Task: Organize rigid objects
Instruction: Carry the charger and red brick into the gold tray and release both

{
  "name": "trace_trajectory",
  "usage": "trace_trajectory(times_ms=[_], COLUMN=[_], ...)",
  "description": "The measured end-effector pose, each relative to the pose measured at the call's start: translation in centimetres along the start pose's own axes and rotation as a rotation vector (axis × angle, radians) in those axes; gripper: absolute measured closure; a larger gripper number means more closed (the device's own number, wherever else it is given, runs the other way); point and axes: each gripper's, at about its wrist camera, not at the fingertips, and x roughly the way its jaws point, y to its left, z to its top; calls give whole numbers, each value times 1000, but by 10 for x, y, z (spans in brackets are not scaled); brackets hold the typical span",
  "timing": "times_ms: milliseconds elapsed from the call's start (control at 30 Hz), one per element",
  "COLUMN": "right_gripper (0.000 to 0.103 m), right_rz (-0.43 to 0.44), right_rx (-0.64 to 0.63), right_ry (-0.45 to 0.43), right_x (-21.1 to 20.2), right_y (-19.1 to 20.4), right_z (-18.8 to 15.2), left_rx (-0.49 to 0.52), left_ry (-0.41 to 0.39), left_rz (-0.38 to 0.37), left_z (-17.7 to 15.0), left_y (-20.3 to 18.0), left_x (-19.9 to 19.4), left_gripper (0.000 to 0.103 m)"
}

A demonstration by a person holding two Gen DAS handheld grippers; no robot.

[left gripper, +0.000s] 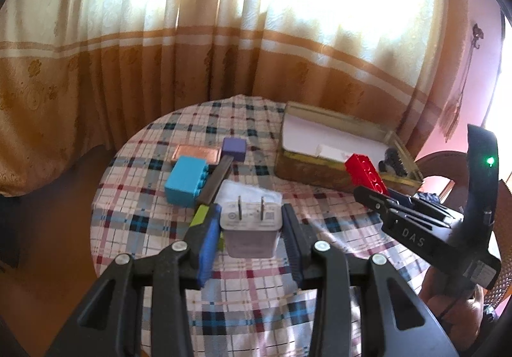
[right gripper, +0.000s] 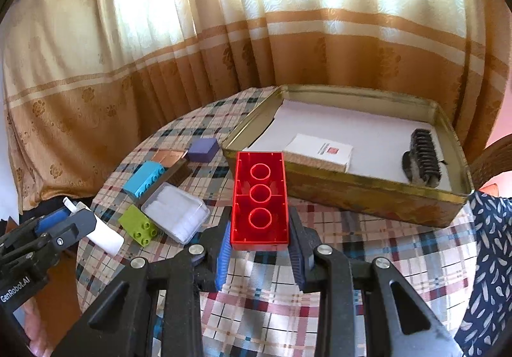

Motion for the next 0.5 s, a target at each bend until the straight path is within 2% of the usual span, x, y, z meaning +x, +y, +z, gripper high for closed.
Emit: trace_trajectory(times_ms=[300, 500], right_gripper=[69, 69], right_rz=[-16, -58], right_rx=[31, 56], right_ry=[-79, -96], right_x=[-24, -29], right_y=[-14, -33], right_z=[7, 6], left_rx=[16, 39], left_ry=[-35, -51], left_rz=[-14, -36], left_z=[9, 17], left_y=[-9, -23], left_x=[-9, -8], left_gripper=[66, 66])
